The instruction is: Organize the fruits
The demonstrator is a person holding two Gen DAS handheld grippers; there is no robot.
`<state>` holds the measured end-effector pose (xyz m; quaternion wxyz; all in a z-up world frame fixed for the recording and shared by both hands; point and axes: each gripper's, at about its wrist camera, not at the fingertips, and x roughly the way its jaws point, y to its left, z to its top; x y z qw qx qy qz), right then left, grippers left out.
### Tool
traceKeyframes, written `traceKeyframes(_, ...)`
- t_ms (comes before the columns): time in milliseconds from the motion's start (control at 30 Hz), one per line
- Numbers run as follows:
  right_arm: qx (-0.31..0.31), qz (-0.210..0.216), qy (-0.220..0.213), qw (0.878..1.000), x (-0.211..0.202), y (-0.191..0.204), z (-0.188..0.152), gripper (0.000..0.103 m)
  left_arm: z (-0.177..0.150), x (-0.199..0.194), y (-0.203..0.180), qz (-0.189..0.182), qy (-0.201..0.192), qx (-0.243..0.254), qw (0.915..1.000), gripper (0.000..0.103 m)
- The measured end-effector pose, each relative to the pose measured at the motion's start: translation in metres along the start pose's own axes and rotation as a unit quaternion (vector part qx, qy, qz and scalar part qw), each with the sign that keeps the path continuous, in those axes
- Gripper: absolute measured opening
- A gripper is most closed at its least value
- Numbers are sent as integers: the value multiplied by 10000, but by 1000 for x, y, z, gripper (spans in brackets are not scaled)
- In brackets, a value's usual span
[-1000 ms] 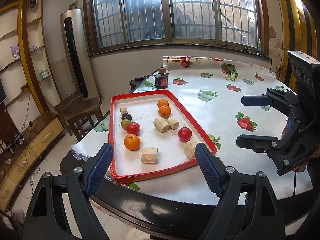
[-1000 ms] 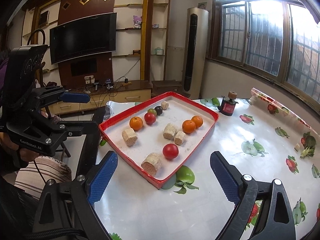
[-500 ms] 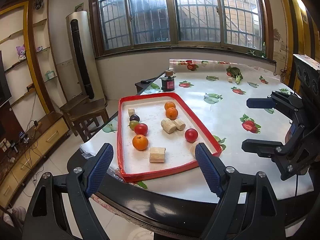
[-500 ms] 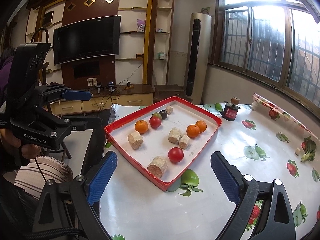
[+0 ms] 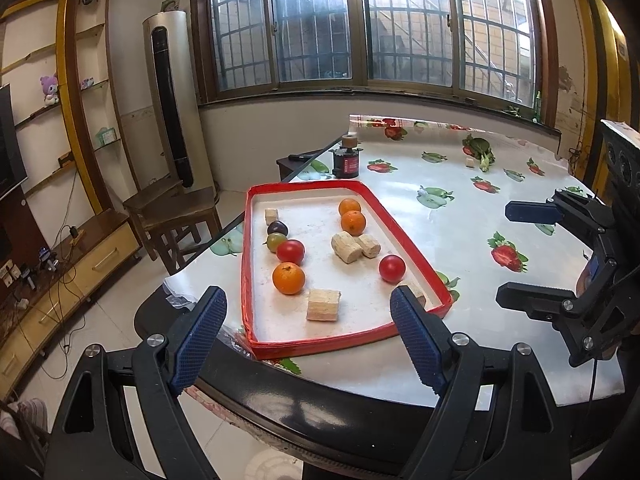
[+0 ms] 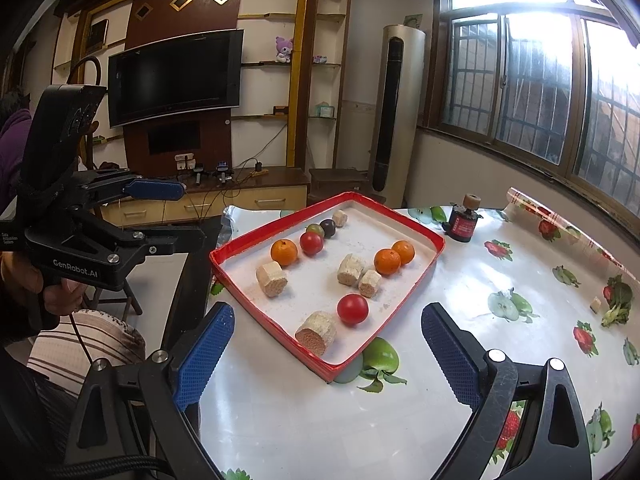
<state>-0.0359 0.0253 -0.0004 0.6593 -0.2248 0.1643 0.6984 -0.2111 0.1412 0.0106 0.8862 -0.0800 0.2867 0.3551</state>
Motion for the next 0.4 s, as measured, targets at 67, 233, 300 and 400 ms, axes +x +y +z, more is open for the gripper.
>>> traceKeyframes(67, 10, 12, 9, 10000, 1, 0, 0, 96, 0, 0, 1, 49, -13, 9, 10000, 84)
traceKeyframes(233, 23, 42, 31, 10000, 3, -1, -1, 96, 0, 1, 0, 53, -16, 26, 10000, 84)
traceKeyframes(300, 27, 50, 33, 10000, 3, -1, -1, 96, 1, 2, -1, -43, 33, 10, 10000, 84)
traceKeyframes(400, 46, 60, 64, 10000, 5, -1, -1, 96, 2, 5, -5, -136, 141, 103, 9998, 84)
